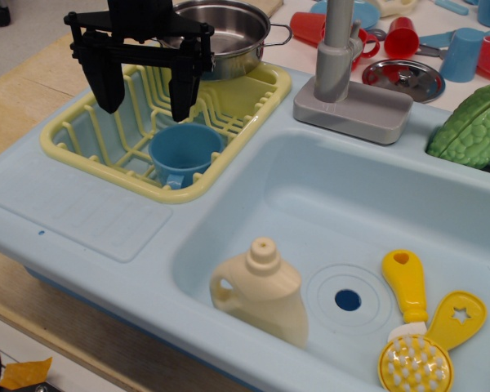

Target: Put cup into pot or pan

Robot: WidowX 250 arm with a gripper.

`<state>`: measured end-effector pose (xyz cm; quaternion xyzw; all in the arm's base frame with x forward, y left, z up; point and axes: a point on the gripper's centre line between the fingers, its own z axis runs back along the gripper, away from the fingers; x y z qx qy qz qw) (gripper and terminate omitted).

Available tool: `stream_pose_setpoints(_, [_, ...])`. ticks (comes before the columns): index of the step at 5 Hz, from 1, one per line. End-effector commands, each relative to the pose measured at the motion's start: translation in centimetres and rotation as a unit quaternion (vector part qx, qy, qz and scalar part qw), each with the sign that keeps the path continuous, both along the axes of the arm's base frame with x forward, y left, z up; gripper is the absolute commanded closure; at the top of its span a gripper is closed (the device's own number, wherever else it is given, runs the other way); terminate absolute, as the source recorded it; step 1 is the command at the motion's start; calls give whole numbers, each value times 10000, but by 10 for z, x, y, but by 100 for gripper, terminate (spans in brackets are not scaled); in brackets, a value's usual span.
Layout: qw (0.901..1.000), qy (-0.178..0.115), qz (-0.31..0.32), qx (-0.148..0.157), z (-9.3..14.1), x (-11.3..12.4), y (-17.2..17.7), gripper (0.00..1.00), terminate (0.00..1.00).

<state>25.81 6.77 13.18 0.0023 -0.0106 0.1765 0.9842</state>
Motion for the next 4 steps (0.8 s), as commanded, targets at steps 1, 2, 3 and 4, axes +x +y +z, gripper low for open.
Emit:
stream_pose_setpoints(1, [10000,0,0,0,0,0,0,0,0])
stream_pose_setpoints(2, [9993,70,149,-321,-23,5,5,0,0])
stream_pose_setpoints(3, [9980,-58,164,-610,-41,4,6,0,0])
stream_pose_setpoints(4, [9967,78,62,-802,-53,11,4,0,0])
